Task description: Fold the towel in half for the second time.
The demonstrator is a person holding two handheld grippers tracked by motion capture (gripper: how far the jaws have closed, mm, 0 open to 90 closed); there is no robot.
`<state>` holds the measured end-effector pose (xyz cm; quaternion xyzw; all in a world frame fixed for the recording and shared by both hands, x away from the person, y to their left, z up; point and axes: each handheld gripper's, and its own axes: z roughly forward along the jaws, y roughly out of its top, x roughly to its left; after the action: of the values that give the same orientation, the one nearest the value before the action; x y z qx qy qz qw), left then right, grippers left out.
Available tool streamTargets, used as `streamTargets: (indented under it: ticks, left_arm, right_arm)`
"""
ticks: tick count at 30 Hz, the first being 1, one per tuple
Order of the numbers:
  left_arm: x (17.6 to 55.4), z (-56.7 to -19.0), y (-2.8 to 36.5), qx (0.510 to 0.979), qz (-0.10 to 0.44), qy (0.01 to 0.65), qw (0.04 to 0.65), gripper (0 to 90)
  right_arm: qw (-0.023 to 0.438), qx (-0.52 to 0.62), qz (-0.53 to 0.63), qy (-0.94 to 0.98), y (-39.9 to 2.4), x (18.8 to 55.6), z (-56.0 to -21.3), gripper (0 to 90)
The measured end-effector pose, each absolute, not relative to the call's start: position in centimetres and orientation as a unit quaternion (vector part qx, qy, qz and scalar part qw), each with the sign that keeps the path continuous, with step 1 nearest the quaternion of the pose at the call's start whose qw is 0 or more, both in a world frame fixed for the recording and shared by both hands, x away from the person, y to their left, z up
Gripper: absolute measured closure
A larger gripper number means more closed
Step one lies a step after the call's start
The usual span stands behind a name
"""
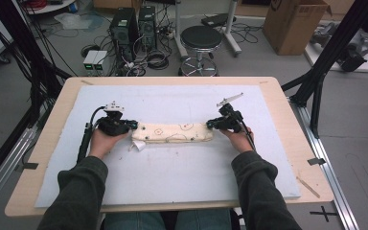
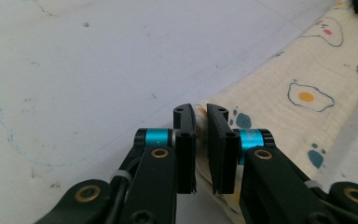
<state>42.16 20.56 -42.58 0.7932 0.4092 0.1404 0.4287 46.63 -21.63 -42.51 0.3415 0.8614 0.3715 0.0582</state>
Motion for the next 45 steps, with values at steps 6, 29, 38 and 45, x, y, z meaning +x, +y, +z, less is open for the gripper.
streamTargets:
  ticks: [6,29,38,45]
  left_arm:
    - [42.5,-43.1,20.7,0.794,0.133,0.418,0.42,73.2]
    - [40.5,-40.2,21.7,0.776,0.138,0.408,0.46,46.8]
    - [39.5,-39.4,21.3,0.783,0.141,0.395,0.459,43.5]
    - [39.1,-39.1,21.1,0.785,0.142,0.386,0.463,43.4]
  right_arm:
    - [0.055,0.347,0.368,0.861,-21.6,46.8,-42.9,72.7]
    - [0.068,0.354,0.434,0.826,-22.7,45.0,-40.0,34.8]
    - [0.067,0.357,0.44,0.821,-22.8,44.3,-39.5,29.7]
    - [0.073,0.354,0.437,0.824,-22.8,44.0,-39.2,25.7]
